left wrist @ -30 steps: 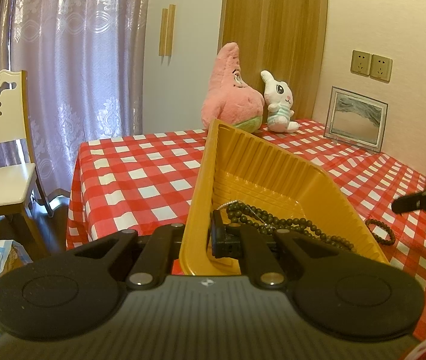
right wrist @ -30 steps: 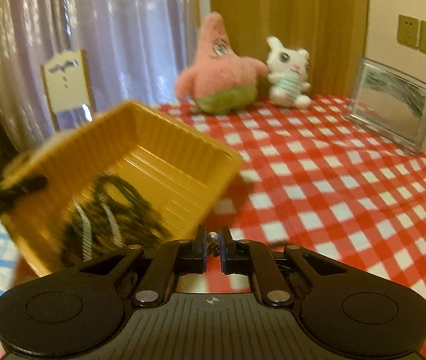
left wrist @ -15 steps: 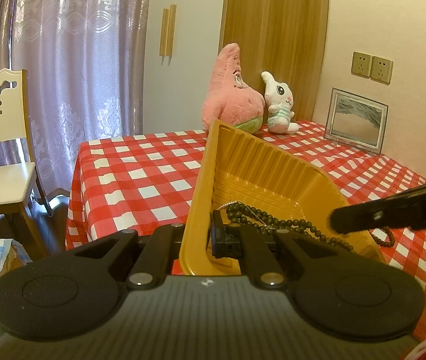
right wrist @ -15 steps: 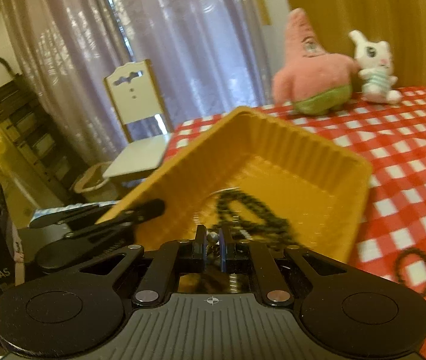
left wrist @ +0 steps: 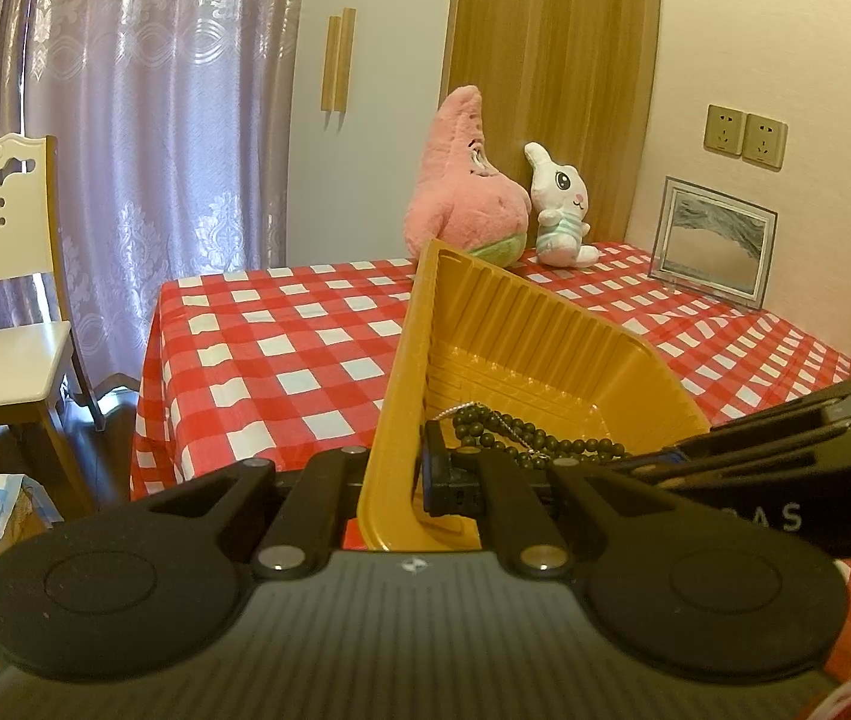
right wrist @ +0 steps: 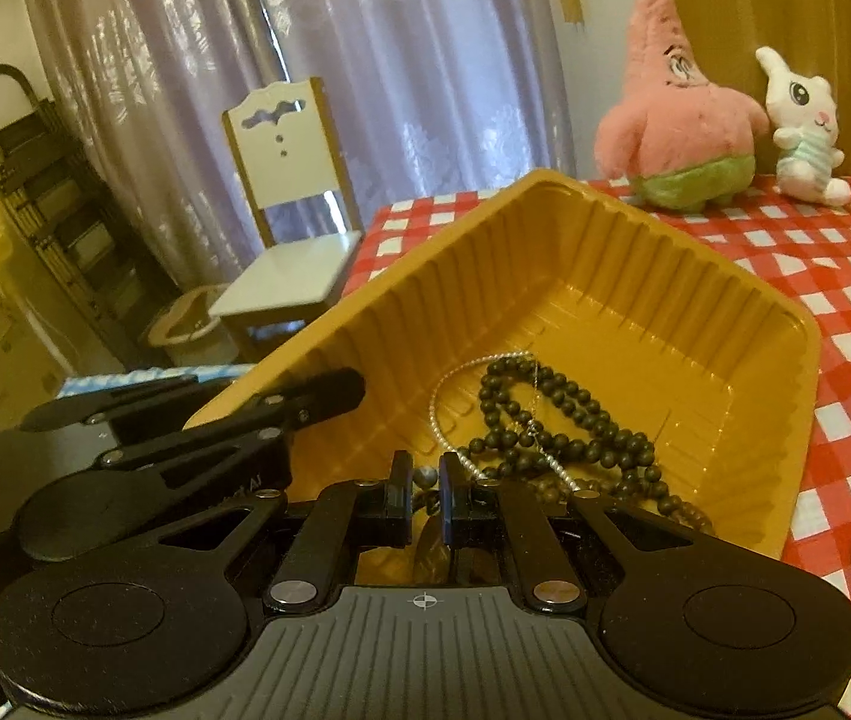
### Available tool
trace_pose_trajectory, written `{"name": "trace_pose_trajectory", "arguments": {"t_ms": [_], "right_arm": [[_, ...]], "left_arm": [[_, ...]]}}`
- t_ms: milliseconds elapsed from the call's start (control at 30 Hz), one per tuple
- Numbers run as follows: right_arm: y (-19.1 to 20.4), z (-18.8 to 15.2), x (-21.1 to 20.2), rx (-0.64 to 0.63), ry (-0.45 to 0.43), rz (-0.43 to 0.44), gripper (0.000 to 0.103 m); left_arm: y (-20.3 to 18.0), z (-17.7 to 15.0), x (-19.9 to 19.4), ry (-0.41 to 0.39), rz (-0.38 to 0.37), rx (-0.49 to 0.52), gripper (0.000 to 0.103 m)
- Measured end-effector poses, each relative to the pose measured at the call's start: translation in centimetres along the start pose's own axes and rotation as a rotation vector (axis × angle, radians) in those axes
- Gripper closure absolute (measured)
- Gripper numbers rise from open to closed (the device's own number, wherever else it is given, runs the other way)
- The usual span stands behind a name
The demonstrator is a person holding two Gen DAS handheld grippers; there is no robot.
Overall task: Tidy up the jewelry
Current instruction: 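Carry the earring over the orange tray and open the right gripper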
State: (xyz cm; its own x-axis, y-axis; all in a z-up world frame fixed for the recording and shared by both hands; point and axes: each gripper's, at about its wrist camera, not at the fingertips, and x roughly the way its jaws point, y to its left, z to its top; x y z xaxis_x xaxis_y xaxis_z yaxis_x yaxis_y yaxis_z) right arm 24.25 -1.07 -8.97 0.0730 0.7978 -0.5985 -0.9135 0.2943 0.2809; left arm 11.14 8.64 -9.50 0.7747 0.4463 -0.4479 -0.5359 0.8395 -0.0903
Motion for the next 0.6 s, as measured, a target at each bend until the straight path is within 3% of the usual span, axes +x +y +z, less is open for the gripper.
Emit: {"name": "trace_pose_trajectory", "arguments": {"t_ms": [600], "right_arm": [[-1.6, -0.4, -4.2, 0.055, -0.041, -0.049, 0.091]], "left_arm": [[0.1, 0.0, 0.0, 0.001, 0.001, -0.002, 0.097]]}}
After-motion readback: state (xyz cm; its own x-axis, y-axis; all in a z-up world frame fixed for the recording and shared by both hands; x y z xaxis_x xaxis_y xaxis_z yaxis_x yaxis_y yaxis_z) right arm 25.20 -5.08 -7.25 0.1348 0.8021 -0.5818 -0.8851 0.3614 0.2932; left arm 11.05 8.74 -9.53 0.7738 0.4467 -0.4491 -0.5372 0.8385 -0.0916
